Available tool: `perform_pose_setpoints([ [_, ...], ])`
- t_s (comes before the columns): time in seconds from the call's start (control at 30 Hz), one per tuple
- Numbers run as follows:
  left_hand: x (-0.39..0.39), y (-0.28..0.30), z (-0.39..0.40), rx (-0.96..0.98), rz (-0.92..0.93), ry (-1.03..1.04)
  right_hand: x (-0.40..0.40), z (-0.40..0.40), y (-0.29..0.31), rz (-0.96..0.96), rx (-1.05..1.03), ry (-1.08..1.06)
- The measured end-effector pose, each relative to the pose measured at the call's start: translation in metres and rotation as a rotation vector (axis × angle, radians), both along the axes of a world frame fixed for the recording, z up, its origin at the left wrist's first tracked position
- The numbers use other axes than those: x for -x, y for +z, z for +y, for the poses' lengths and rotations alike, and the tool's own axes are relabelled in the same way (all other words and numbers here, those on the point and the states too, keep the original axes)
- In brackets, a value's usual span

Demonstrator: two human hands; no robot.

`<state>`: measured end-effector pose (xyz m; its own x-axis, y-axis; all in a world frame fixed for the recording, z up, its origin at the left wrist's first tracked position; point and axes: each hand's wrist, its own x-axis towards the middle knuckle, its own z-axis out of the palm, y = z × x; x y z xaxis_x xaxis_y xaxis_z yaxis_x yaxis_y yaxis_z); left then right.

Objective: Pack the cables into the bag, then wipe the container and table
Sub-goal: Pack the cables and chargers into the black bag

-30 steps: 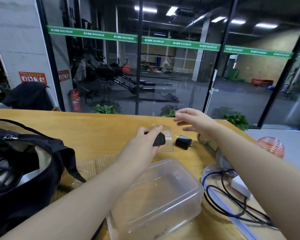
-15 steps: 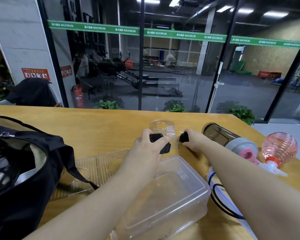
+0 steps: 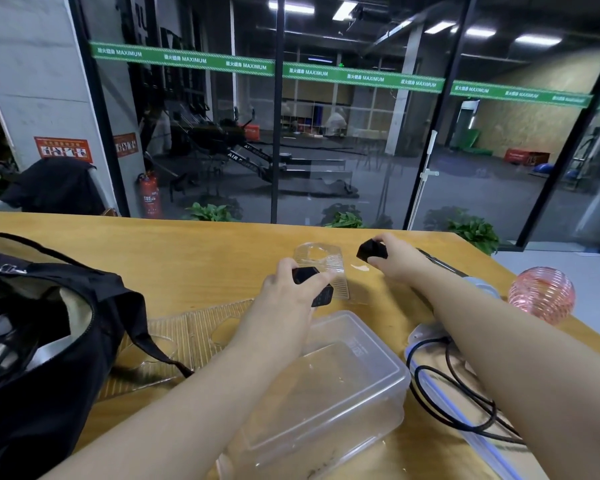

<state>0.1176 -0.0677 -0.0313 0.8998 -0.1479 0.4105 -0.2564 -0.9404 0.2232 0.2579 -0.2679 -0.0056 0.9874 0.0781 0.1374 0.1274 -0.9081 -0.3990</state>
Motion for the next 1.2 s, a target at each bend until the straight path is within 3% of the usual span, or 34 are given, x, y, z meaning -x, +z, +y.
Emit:
perform_pose_setpoints([
  [0.57, 0.002, 0.024, 0.025, 0.222, -0.073, -0.015, 0.051, 0.011, 0.032, -0.048, -0.196, 0.13],
  [0.87, 0.036, 0.035, 0.071, 0.2, -0.149, 0.012, 0.084, 0.054, 0.034, -0.037, -0.3, 0.25],
  [1.2, 0.099, 0.052, 0.157, 0.121, -0.246, 0.201, 0.12, 0.126, 0.034, -0.011, -0.479, 0.408],
])
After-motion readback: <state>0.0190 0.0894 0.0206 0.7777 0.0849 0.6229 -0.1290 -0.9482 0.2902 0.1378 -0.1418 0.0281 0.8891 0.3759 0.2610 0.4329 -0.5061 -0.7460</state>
